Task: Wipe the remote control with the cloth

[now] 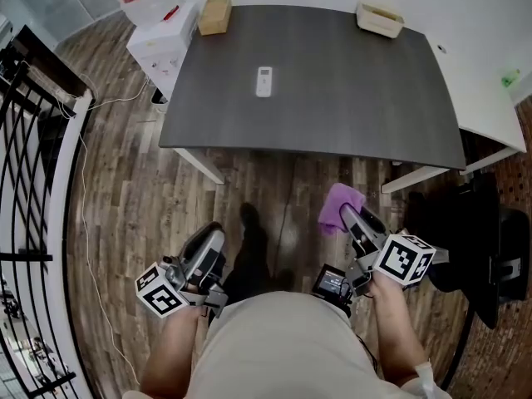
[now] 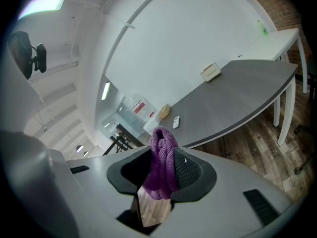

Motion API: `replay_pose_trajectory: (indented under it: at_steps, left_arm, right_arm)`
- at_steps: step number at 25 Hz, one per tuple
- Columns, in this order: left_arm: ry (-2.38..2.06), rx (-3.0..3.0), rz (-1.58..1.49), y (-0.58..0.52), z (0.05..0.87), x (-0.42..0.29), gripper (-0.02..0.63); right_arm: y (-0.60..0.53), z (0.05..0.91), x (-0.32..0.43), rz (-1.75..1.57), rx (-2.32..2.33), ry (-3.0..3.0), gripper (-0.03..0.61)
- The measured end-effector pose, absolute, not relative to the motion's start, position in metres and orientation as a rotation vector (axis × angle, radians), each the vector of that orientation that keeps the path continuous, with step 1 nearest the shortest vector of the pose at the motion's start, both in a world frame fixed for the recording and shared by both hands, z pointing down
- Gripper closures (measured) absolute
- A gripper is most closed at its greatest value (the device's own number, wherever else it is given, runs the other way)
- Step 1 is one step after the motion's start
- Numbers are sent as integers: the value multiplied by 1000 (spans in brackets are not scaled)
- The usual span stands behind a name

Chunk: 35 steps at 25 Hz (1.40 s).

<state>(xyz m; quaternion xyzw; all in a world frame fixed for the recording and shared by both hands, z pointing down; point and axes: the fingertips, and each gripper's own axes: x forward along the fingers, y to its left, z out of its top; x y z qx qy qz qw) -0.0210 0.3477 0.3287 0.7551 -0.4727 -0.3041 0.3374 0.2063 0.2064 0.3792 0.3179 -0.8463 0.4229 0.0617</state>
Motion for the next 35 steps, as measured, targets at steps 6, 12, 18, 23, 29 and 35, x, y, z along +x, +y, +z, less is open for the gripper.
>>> replay_pose_trajectory:
  at_steps: [6,12,18,23,29,35]
  left_arm:
    - [-1116,1971,-749,259,350,-52,541]
    - [-1091,1989,-547,163,364,-73,487]
    - [-1205,2021,-190,86,409,-101,392]
    - [-1238,2294,208,38,434,-106,365]
    - [-950,2687,1028,7,476,-115,362]
    - [-685,2699,1716,-36,509,-149,359]
  right_arm:
    - [146,385,181,1279,1070,-2522,446]
    - [80,381,149,1259,1147,-2478,446]
    - [24,368,108,1168,1164,-2469,446]
    - [5,363,106,1104,1153,-2455,446]
    - [-25,386,115,1146,1047,-2418,446]
    - [-52,379,123,1100,958,-2442,446]
